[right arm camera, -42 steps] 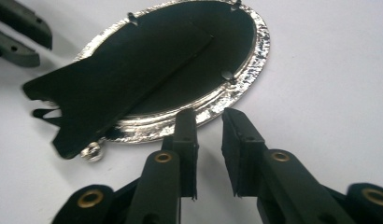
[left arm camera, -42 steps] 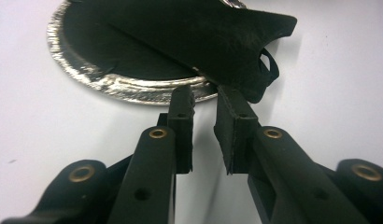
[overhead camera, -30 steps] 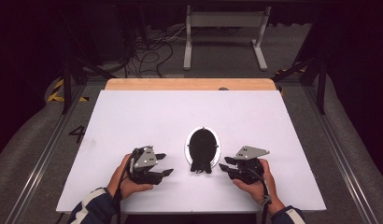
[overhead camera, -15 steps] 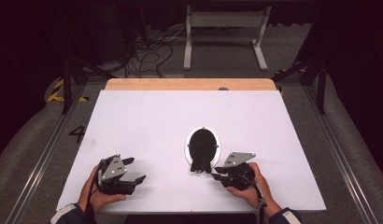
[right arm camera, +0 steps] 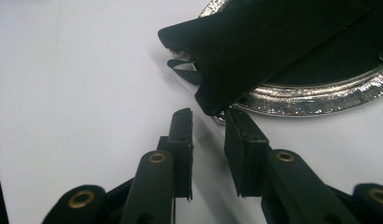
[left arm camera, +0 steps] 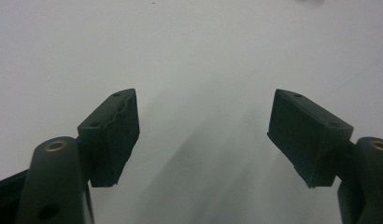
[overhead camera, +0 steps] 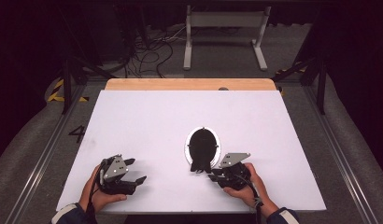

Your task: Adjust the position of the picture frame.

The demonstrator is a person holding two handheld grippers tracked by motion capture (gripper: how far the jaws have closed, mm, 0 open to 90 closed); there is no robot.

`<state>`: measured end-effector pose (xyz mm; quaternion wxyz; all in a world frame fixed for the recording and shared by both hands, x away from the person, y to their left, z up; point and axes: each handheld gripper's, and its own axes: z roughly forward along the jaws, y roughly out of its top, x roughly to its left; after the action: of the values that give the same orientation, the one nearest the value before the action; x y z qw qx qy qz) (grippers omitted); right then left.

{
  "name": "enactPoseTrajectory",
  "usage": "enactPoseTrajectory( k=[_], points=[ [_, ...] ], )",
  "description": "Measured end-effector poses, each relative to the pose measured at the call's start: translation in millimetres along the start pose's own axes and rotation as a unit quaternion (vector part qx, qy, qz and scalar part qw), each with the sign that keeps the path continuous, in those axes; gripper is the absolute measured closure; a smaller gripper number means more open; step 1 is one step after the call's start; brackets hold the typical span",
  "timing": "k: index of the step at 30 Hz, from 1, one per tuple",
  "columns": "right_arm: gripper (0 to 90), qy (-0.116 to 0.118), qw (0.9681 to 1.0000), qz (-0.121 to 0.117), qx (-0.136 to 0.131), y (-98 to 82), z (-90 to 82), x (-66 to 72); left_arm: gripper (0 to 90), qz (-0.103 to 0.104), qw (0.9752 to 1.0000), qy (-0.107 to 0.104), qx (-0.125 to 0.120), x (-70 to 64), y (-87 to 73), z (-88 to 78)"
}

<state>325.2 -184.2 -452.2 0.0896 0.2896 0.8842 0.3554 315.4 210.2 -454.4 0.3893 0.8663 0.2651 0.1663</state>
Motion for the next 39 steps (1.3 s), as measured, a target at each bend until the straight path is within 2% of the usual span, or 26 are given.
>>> enactPoseTrajectory(
  k=[4, 8, 9, 11, 13, 15, 18, 20, 23, 24, 27, 28, 30, 32, 33, 34, 35, 38, 39],
  points=[
    [74.6, 0.003, 0.9999, 0.009, -0.005, 0.8, 1.1, -1.2, 25.3, -0.006, 0.9999, -0.009, 0.001, -1.2, 0.7, 2.2],
    [74.1, 0.02, 0.9994, 0.027, -0.012, -0.2, 1.1, -4.8, 25.2, -0.007, 0.9999, -0.013, 0.002, -2.4, 1.1, 3.7],
    [72.9, 0.032, 0.9986, 0.04, -0.016, -0.9, 1.1, -7.5, 25.0, -0.005, 0.9999, -0.013, 0.004, -2.8, 1.6, 4.2],
    [72.0, 0.041, 0.9972, 0.058, -0.023, -1.0, 1.1, -9.8, 25.0, -0.004, 0.9999, -0.014, 0.007, -3.7, 2.3, 5.4],
    [71.9, 0.046, 0.9965, 0.065, -0.026, -0.7, 1.1, -11.0, 25.1, -0.001, 0.9998, -0.014, 0.011, -4.4, 2.8, 6.3],
    [71.1, 0.054, 0.9947, 0.081, -0.033, -0.1, 1.0, -13.4, 25.1, 0.003, 0.9997, -0.017, 0.014, -6.0, 4.2, 9.2],
    [67.0, 0.075, 0.9901, 0.111, -0.041, -0.3, 1.1, -18.6, 24.8, 0.007, 0.9996, -0.019, 0.02, -7.2, 6.9, 13.8],
    [63.5, 0.077, 0.9879, 0.127, -0.045, -0.8, 1.6, -22.1, 24.6, 0.007, 0.9995, -0.021, 0.021, -7.1, 9.3, 16.9],
    [62.3, 0.091, 0.9822, 0.158, -0.045, -2.5, 7.1, -28.0, 24.1, 0.005, 0.9995, -0.025, 0.019, -6.7, 15.0, 23.3],
    [62.3, 0.091, 0.9822, 0.158, -0.045, -2.5, 7.1, -28.0, 24.1, 0.005, 0.9995, -0.025, 0.019, -6.7, 15.0, 23.3],
    [57.9, 0.117, 0.9719, 0.195, -0.063, -1.5, 9.1, -34.0, 23.9, 0.008, 0.9993, -0.03, 0.021, -6.6, 21.1, 31.0],
    [57.6, 0.124, 0.9676, 0.208, -0.072, -1.6, 9.4, -36.4, 23.9, 0.01, 0.9991, -0.035, 0.022, -6.6, 25.5, 36.3],
    [57.5, 0.132, 0.9611, 0.229, -0.08, -1.6, 10.8, -39.0, 23.8, 0.012, 0.9988, -0.04, 0.024, -6.1, 29.7, 42.4],
    [56.8, 0.139, 0.9568, 0.242, -0.083, -0.8, 13.2, -40.8, 23.1, 0.014, 0.9986, -0.043, 0.028, -6.2, 33.9, 48.3],
    [56.7, 0.145, 0.9526, 0.253, -0.086, -0.8, 14.6, -42.0, 22.9, 0.017, 0.9985, -0.044, 0.029, -6.3, 37.1, 52.8],
    [56.8, 0.155, 0.9462, 0.268, -0.093, -1.1, 15.7, -43.9, 22.5, 0.018, 0.9984, -0.045, 0.031, -6.6, 39.8, 56.2],
    [56.8, 0.159, 0.9415, 0.281, -0.096, -0.8, 15.6, -44.8, 22.2, 0.021, 0.9983, -0.045, 0.032, -6.7, 42.6, 59.6],
    [56.8, 0.167, 0.9305, 0.308, -0.106, -0.9, 16.1, -47.5, 21.7, 0.025, 0.998, -0.047, 0.035, -6.2, 51.2, 71.2],
    [56.9, 0.169, 0.9282, 0.313, -0.108, -1.1, 16.7, -47.8, 21.5, 0.028, 0.9977, -0.051, 0.035, -5.4, 54.2, 74.9]
  ],
)
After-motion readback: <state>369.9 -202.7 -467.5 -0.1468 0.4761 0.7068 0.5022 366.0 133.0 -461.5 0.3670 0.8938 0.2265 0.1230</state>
